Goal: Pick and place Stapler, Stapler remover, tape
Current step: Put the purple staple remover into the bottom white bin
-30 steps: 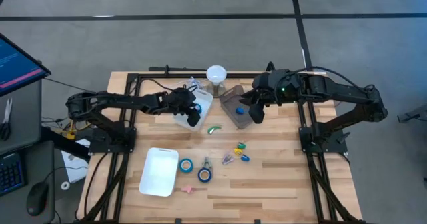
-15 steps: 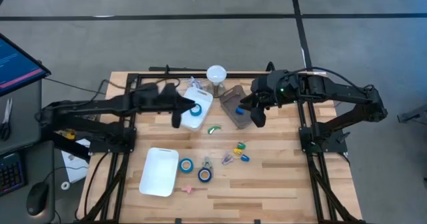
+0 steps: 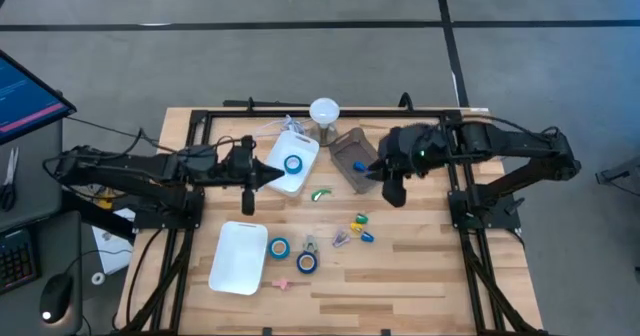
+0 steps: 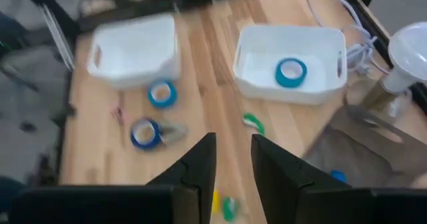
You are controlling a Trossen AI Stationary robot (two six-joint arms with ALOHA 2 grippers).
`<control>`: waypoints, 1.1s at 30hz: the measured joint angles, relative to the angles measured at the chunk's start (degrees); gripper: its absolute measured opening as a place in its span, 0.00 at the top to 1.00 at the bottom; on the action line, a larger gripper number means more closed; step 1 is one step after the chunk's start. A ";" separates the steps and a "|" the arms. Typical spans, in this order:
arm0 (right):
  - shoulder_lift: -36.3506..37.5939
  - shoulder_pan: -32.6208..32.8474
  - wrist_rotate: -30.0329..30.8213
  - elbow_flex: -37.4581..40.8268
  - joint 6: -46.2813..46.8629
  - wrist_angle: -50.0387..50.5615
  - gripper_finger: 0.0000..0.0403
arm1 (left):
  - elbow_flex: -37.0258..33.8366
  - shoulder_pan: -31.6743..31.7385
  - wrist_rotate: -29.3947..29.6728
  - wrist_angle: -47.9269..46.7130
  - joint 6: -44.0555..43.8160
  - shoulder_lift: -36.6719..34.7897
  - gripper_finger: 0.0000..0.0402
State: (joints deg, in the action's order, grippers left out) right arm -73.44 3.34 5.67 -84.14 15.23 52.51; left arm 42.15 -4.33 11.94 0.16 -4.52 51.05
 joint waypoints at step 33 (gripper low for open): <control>-28.18 8.48 -4.82 0.03 -19.27 0.03 0.81 | 0.10 -10.28 7.43 0.99 -0.02 -4.17 0.99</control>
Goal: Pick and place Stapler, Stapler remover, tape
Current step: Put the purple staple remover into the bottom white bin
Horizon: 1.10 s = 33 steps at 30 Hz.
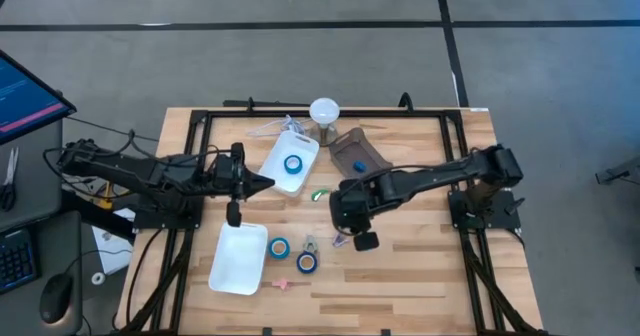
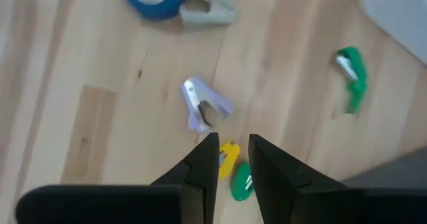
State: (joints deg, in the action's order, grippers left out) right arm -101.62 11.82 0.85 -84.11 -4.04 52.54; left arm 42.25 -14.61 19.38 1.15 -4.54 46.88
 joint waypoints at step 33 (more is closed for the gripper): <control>-13.07 -1.02 1.76 -0.23 -8.52 -5.12 0.63 | -0.08 -0.15 0.31 -0.07 -3.45 -0.36 0.99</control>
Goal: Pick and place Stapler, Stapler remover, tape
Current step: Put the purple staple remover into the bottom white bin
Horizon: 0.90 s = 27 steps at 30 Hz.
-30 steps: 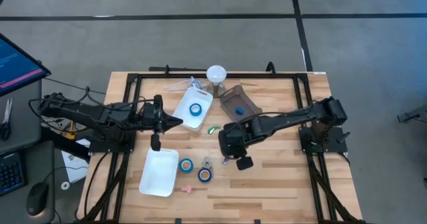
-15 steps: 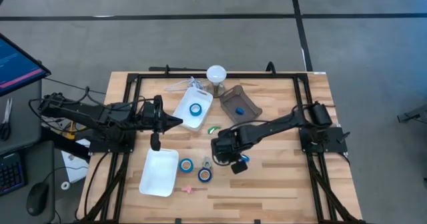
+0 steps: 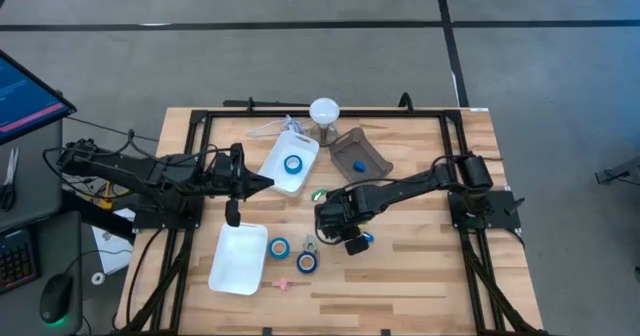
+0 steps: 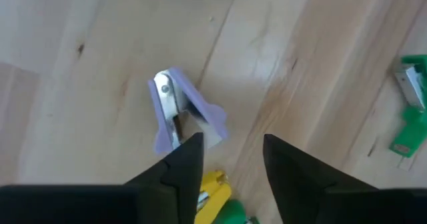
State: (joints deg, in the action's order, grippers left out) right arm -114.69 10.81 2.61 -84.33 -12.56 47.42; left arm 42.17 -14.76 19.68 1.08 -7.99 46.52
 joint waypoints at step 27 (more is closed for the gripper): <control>0.07 -1.46 -7.50 2.55 -1.91 -3.98 0.60 | -0.02 0.04 0.01 0.04 -0.02 0.00 0.99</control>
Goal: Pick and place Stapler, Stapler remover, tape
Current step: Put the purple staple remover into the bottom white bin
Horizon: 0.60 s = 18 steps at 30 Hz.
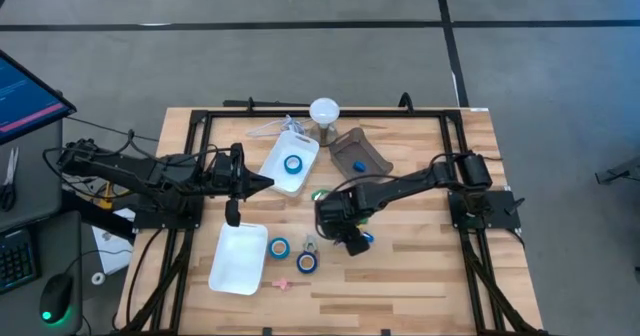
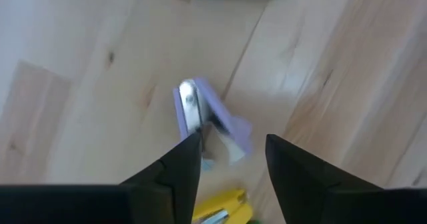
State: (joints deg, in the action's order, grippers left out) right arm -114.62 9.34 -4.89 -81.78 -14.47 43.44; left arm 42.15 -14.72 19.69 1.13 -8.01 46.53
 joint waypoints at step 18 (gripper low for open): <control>-0.01 -0.44 0.08 4.48 1.68 -6.50 0.65 | 0.00 0.00 0.01 0.02 0.00 0.00 0.99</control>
State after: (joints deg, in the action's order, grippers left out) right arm -114.63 8.90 -4.80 -77.30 -12.79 36.94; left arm 42.15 -14.72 19.70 1.14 -8.01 46.52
